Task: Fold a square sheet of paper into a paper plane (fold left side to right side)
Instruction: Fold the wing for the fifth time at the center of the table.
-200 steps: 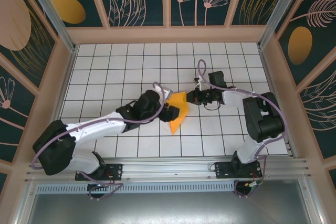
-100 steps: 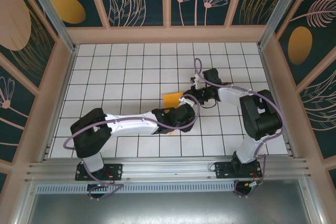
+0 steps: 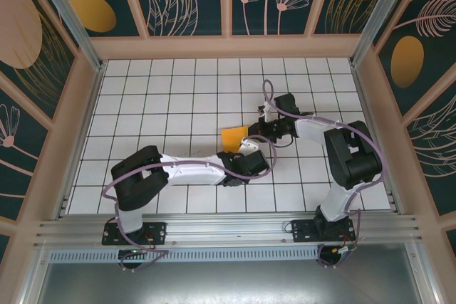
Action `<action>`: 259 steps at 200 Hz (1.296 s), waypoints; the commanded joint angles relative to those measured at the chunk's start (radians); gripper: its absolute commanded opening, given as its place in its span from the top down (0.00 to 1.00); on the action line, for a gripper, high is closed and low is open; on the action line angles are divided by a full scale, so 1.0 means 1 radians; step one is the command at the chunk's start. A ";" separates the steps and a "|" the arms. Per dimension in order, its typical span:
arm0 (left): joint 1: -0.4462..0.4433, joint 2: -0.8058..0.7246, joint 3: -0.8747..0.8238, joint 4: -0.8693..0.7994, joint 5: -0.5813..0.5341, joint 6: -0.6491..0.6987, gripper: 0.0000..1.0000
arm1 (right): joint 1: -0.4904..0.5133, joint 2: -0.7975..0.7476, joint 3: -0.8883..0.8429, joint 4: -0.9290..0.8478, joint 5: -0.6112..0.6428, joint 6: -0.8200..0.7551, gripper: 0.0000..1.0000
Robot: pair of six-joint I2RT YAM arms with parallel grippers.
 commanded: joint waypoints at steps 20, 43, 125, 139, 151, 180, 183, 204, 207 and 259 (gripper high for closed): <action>-0.008 0.034 0.017 -0.026 -0.035 -0.026 0.59 | 0.014 0.028 0.036 -0.027 0.011 0.001 1.00; -0.008 0.039 0.016 -0.028 -0.038 -0.028 0.67 | 0.016 0.031 0.039 -0.034 0.014 -0.006 1.00; -0.008 0.011 0.000 0.002 -0.012 -0.037 0.90 | 0.018 0.009 0.047 -0.051 0.041 -0.038 0.93; -0.005 -0.007 -0.015 0.024 0.009 -0.040 0.92 | 0.013 -0.028 0.044 -0.031 0.076 -0.032 0.82; 0.005 -0.027 -0.032 0.050 0.040 -0.043 0.93 | 0.004 -0.073 0.033 0.000 0.096 -0.021 0.71; 0.049 -0.093 -0.096 0.142 0.145 -0.051 0.93 | -0.040 -0.214 -0.013 0.051 0.169 -0.001 0.51; 0.054 -0.100 -0.102 0.153 0.159 -0.051 0.93 | -0.046 -0.229 -0.021 0.054 0.178 0.000 0.49; 0.089 -0.147 -0.149 0.238 0.254 -0.054 0.94 | -0.084 -0.329 -0.080 0.074 0.234 0.009 0.39; 0.095 -0.155 -0.154 0.249 0.267 -0.055 0.94 | -0.088 -0.342 -0.090 0.076 0.245 0.011 0.38; 0.181 -0.279 -0.312 0.456 0.429 -0.126 0.94 | -0.115 -0.432 -0.198 0.054 0.305 -0.028 0.31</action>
